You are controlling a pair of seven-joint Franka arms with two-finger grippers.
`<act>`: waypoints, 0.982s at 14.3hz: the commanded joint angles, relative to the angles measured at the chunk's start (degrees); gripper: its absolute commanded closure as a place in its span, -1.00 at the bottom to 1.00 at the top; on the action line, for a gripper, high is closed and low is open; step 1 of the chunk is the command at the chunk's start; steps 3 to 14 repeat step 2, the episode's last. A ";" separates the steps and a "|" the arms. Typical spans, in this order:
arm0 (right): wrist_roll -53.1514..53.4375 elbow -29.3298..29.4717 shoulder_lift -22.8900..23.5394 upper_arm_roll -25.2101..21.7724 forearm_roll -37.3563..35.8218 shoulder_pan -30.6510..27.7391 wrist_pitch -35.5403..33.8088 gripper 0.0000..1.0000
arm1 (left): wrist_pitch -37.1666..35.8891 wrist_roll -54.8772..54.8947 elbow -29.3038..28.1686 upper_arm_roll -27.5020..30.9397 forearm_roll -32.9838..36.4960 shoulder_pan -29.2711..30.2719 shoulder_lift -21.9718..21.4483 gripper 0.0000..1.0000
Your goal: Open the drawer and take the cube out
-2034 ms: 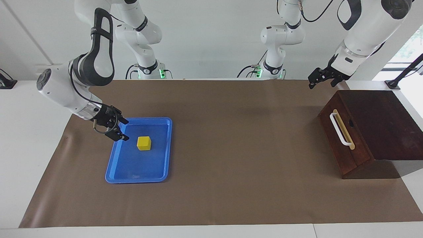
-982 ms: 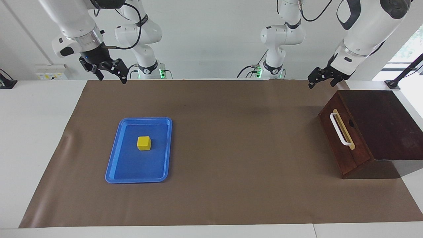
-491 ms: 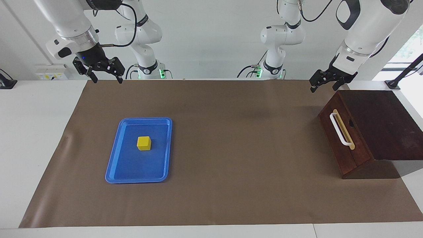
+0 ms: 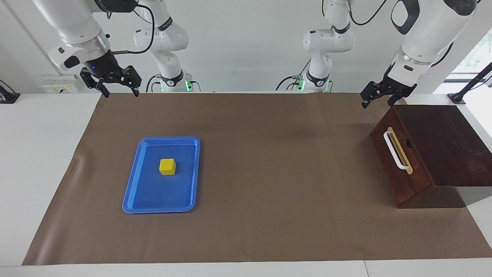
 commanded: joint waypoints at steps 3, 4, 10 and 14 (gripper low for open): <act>-1.53 -0.65 -0.47 0.48 -0.91 -0.70 0.27 -1.00 | 0.32 -0.09 -1.46 0.25 -0.01 -0.07 -1.46 -1.00; -1.53 -0.65 -0.47 0.48 -0.91 -0.70 0.27 -1.00 | 0.32 -0.09 -1.46 0.25 -0.01 -0.07 -1.46 -1.00; -1.53 -0.65 -0.47 0.48 -0.91 -0.70 0.27 -1.00 | 0.32 -0.09 -1.46 0.25 -0.01 -0.07 -1.46 -1.00; -1.53 -0.65 -0.47 0.48 -0.91 -0.70 0.27 -1.00 | 0.32 -0.09 -1.46 0.25 -0.01 -0.07 -1.46 -1.00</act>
